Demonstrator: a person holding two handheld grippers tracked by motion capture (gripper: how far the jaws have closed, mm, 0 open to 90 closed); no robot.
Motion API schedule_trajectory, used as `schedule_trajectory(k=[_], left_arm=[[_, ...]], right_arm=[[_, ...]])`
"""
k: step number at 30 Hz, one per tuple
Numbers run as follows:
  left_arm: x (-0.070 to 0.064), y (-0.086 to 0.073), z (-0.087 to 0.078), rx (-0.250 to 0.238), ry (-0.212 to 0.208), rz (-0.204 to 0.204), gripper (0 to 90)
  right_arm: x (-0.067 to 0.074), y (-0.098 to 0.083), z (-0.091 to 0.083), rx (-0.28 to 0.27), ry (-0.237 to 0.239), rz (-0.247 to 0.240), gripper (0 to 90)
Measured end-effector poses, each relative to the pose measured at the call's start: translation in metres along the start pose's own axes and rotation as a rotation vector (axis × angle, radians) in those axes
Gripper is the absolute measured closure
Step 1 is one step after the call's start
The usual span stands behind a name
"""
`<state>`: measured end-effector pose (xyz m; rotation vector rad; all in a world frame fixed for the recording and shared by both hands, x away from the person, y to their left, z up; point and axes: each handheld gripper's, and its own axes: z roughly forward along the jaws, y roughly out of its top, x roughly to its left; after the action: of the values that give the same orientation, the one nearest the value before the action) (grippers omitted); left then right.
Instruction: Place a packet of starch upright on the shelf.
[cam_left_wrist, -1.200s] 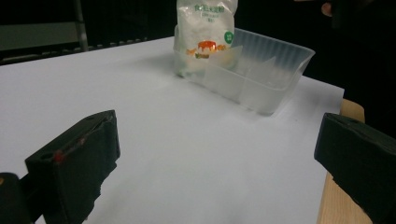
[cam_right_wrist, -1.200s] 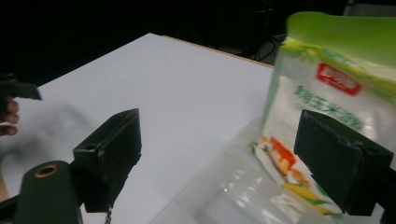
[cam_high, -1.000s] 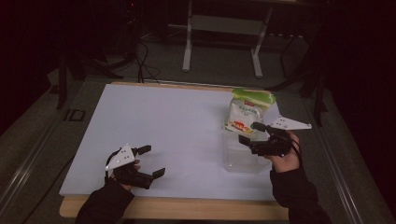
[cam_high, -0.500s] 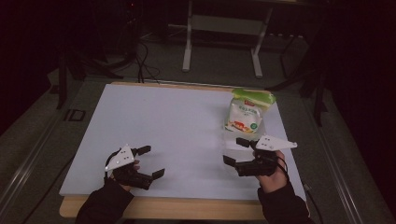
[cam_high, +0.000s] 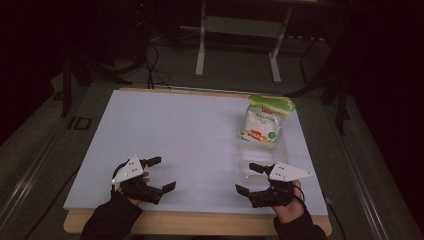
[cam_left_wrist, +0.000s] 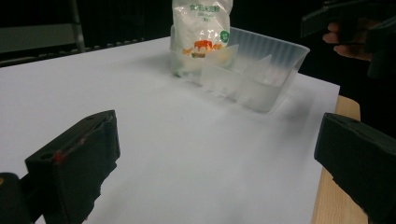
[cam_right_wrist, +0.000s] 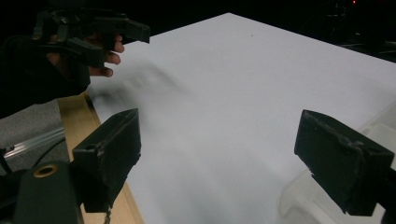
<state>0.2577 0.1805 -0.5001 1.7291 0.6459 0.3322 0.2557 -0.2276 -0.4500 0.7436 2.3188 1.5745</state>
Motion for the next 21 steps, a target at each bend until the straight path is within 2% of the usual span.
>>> schedule_trajectory(k=[12,21], left_arm=[[0.000,-0.002,0.000,0.004,-0.003,-0.003,0.7],[0.000,-0.003,0.000,0.009,-0.003,0.001,0.7]], right_arm=[[0.007,-0.018,-0.010,0.022,-0.019,-0.027,14.3],[0.003,-0.028,-0.020,0.028,-0.038,-0.004,14.3]])
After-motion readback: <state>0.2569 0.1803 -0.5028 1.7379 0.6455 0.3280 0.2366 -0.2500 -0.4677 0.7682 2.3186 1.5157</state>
